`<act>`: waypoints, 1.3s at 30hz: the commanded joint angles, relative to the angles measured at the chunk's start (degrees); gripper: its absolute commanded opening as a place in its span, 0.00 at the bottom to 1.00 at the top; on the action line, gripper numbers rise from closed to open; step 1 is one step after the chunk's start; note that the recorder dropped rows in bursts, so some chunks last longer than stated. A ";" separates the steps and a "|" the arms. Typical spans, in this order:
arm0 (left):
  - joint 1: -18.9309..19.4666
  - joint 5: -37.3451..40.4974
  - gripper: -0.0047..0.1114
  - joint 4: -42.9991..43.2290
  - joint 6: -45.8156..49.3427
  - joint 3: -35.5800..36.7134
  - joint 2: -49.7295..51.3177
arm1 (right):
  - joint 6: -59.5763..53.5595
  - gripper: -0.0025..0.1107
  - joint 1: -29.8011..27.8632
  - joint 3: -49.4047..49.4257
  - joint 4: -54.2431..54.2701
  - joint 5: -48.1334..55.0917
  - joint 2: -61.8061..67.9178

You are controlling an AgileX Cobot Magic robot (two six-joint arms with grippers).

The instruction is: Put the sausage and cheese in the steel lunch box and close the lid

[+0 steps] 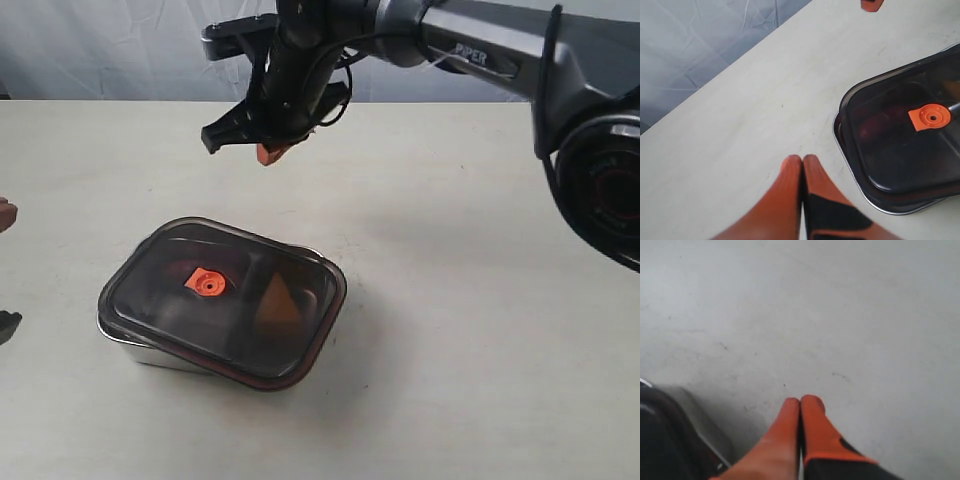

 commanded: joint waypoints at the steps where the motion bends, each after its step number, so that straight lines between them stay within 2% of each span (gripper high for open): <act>1: -0.33 -0.95 0.04 2.62 -0.59 1.02 -0.42 | 1.56 0.02 -0.28 0.21 -2.10 5.71 -5.24; 7: -0.33 -0.83 0.04 7.30 -2.41 1.02 -0.42 | 6.21 0.02 -0.17 10.09 -2.49 5.89 -13.97; 12: -0.33 -1.72 0.04 12.80 -8.48 1.02 3.19 | 10.21 0.02 -0.17 25.26 -4.48 2.21 -22.05; 15: -0.33 -7.59 0.04 14.41 -8.62 0.87 12.30 | 13.44 0.02 -0.17 40.66 -3.55 -5.80 -28.68; 20: -0.33 -8.31 0.04 19.25 -8.62 -3.78 26.52 | 13.56 0.02 -0.17 51.94 2.51 -10.79 -29.85; 25: -0.33 -5.64 0.04 19.15 -10.75 -4.63 29.85 | 13.56 0.02 -0.17 52.34 4.19 -13.59 -26.72; 39: -0.33 -9.08 0.04 15.64 -12.50 -4.63 29.86 | 11.57 0.02 -0.17 52.23 7.36 -19.58 -22.32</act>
